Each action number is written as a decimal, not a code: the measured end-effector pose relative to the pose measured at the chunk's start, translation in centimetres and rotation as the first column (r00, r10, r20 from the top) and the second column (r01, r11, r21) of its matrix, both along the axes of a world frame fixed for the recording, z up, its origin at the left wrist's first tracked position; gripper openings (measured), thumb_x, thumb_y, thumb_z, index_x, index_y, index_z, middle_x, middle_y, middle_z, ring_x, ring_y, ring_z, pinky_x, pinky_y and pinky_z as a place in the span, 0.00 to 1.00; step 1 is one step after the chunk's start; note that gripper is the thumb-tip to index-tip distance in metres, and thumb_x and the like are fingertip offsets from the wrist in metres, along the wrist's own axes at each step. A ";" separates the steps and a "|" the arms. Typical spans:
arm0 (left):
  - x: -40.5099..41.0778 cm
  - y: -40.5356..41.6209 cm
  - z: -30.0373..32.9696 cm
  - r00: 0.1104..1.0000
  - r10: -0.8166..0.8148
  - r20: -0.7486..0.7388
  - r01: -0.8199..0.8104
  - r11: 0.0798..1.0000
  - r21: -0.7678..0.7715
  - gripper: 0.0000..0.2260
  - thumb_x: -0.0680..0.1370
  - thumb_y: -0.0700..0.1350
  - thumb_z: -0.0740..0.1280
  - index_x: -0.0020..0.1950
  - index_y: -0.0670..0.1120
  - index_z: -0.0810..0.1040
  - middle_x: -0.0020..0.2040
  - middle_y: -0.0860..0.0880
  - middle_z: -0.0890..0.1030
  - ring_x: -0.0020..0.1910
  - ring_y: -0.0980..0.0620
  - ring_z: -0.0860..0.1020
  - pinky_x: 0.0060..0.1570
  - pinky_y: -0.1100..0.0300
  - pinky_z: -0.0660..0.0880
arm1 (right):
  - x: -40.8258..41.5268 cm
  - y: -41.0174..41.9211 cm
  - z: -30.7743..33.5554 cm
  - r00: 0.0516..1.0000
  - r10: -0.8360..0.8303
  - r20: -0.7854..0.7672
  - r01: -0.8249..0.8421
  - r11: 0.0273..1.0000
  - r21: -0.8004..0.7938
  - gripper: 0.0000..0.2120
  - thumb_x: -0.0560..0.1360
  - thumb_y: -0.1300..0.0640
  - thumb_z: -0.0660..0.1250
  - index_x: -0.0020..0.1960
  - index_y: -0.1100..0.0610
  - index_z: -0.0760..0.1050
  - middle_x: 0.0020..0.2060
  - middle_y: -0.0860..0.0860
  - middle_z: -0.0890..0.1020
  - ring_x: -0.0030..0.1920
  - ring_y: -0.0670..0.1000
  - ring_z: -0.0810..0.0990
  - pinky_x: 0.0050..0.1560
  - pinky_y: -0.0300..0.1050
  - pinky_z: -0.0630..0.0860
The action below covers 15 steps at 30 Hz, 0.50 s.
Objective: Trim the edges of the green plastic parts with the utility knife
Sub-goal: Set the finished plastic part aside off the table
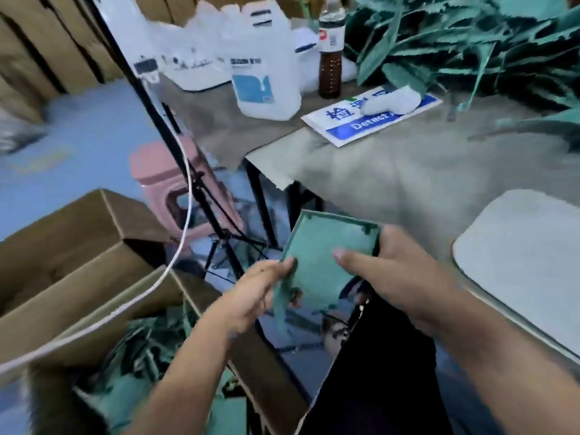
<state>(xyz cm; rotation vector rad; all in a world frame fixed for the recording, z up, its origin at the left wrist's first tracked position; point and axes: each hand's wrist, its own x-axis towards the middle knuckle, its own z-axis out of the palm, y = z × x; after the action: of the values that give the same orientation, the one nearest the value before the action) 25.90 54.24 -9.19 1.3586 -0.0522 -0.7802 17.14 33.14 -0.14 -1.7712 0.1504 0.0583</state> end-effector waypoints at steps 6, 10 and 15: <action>-2.6 7.8 -10.0 0.906 0.367 0.214 -0.421 0.840 0.343 0.24 0.78 0.57 0.72 0.36 0.37 0.73 0.34 0.45 0.75 0.36 0.49 0.75 0.42 0.55 0.69 | 3.2 8.2 -9.6 0.950 0.060 -0.308 -0.080 0.995 -0.053 0.03 0.80 0.64 0.69 0.47 0.60 0.79 0.24 0.52 0.80 0.21 0.47 0.77 0.22 0.38 0.69; -6.0 11.8 -16.4 0.860 0.464 0.212 -0.499 0.677 0.542 0.16 0.82 0.43 0.68 0.36 0.45 0.69 0.31 0.49 0.68 0.32 0.53 0.68 0.31 0.61 0.62 | 2.3 14.2 -14.5 0.818 0.241 -0.523 -0.204 0.971 0.128 0.03 0.83 0.70 0.63 0.54 0.65 0.75 0.33 0.61 0.80 0.23 0.49 0.79 0.22 0.39 0.72; -11.4 17.6 -21.9 0.719 0.683 0.127 -0.595 0.511 0.620 0.13 0.81 0.45 0.70 0.38 0.44 0.72 0.32 0.48 0.72 0.33 0.50 0.69 0.31 0.57 0.65 | 0.6 20.1 -18.1 0.619 0.380 -0.687 -0.312 0.922 0.229 0.04 0.84 0.69 0.62 0.57 0.65 0.70 0.42 0.63 0.75 0.31 0.55 0.75 0.21 0.40 0.74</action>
<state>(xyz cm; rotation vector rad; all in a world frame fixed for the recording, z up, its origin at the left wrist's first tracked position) 14.50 71.80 -31.11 1.7776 0.8742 -0.2186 17.77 53.26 -18.26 -1.5738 0.3655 1.0560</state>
